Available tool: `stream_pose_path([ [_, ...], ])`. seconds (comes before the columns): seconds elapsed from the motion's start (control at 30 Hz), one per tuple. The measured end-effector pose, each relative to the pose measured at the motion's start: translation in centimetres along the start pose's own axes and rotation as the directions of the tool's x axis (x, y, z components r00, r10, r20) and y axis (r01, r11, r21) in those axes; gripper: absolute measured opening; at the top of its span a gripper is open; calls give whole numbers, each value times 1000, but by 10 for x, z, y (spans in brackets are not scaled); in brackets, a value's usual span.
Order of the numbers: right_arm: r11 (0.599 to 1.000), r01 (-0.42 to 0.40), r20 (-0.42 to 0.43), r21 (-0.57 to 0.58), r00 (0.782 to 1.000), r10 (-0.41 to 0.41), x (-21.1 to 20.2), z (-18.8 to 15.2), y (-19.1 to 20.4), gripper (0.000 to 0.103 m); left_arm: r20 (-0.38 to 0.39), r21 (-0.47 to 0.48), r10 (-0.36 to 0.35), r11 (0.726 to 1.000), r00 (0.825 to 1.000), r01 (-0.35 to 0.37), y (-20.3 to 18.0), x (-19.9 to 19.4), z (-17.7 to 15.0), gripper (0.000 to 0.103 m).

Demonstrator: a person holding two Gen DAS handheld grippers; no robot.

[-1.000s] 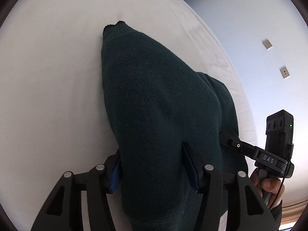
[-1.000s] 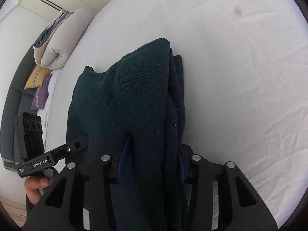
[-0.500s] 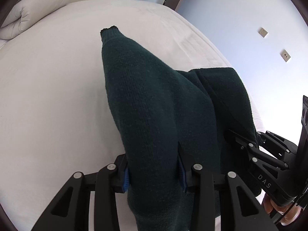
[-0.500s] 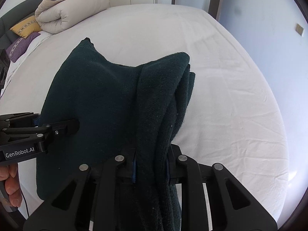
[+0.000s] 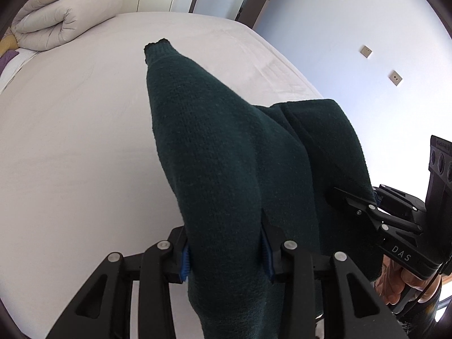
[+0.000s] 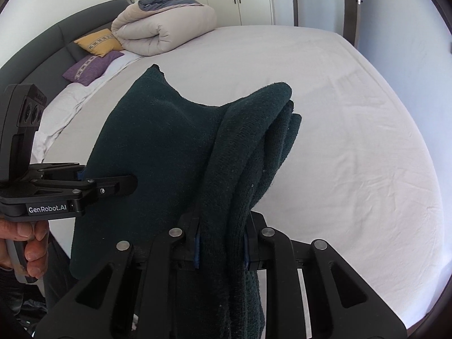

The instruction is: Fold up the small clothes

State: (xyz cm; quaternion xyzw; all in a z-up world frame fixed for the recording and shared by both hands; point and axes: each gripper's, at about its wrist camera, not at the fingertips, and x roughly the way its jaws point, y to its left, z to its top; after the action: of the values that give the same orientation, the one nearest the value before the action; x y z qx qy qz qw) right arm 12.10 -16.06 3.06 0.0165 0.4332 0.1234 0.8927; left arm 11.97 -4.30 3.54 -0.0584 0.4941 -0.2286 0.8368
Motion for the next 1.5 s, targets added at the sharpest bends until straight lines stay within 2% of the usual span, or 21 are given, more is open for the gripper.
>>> stream_pose_path([
  [0.17, 996, -67, -65, 59, 995, 71, 25, -39, 30, 19, -66, -51, 23, 998, 998, -26, 32, 12, -45, 41],
  [0.3, 993, -58, -145, 107, 987, 73, 76, -82, 41, 19, -149, -42, 56, 997, 987, -63, 46, 54, -69, 43],
  [0.37, 991, -16, -167, 131, 985, 38, 98, -95, 34, 20, -126, -39, 69, 996, 990, -75, 49, 65, -76, 49],
  [0.47, 978, -58, -143, 201, 986, 88, 109, -109, 25, 22, -98, -76, 45, 996, 994, -53, 51, 65, -77, 51],
  [0.57, 986, -49, -140, 161, 988, 72, 114, -112, 31, 23, -87, -79, 44, 996, 995, -51, 49, 68, -81, 55],
  [0.67, 990, -44, -122, 131, 991, 60, 124, -112, 39, 25, -81, -128, 7, 992, 997, -18, 59, 69, -84, 60],
  [0.73, 982, -72, -110, 176, 990, 92, 106, -128, 14, 26, -68, -151, -4, 989, 998, -6, 61, 69, -88, 63],
  [0.83, 967, -116, -92, 226, 986, 140, 115, -131, 1, 31, -38, -160, 14, 987, 999, -19, 60, 60, -98, 67],
  [0.87, 960, -128, -82, 250, 985, 152, 112, -133, -7, 40, -24, -163, 14, 986, 1000, -17, 63, 53, -105, 67],
  [0.9, 953, -125, -66, 275, 987, 148, 108, -135, -13, 45, -11, -170, 13, 985, 1000, -14, 64, 49, -109, 67],
  [1.0, 932, -129, -16, 338, 990, 143, 86, -141, -30, 48, 41, -175, 37, 984, 998, -29, 62, 33, -112, 67],
  [1.07, 930, -109, 4, 350, 993, 115, 73, -148, -34, 50, 100, -160, 79, 985, 992, -62, 54, 15, -116, 71],
  [1.1, 934, -92, 9, 345, 995, 95, 54, -149, -41, 51, 137, -152, 98, 985, 986, -77, 48, 7, -116, 78],
  [1.13, 940, -67, 16, 336, 998, 65, 36, -154, -47, 52, 178, -141, 117, 986, 977, -92, 43, -2, -117, 86],
  [1.17, 944, -32, 18, 327, 999, 28, 30, -156, -47, 52, 218, -132, 138, 985, 966, -111, 40, -13, -118, 89],
  [1.27, 934, 74, 5, 349, 997, -81, 2, -167, -68, 52, 340, -96, 209, 978, 917, -187, 27, -48, -127, 102],
  [1.37, 899, 35, 36, 437, 998, -56, -25, -176, -93, 52, 446, -55, 270, 960, 853, -275, 10, -77, -136, 103],
  [1.4, 895, 25, 65, 446, 996, -61, -39, -177, -97, 52, 487, -42, 290, 950, 824, -309, 6, -89, -140, 103],
  [1.43, 899, 32, 94, 437, 992, -81, -53, -176, -97, 52, 532, -38, 317, 935, 785, -352, -1, -99, -143, 103],
  [1.47, 909, 44, 134, 413, 985, -109, -68, -174, -92, 52, 574, -39, 343, 918, 744, -394, -8, -109, -145, 103],
  [1.5, 921, 61, 184, 385, 973, -141, -89, -172, -88, 52, 619, -45, 368, 899, 694, -437, -16, -117, -144, 103],
])
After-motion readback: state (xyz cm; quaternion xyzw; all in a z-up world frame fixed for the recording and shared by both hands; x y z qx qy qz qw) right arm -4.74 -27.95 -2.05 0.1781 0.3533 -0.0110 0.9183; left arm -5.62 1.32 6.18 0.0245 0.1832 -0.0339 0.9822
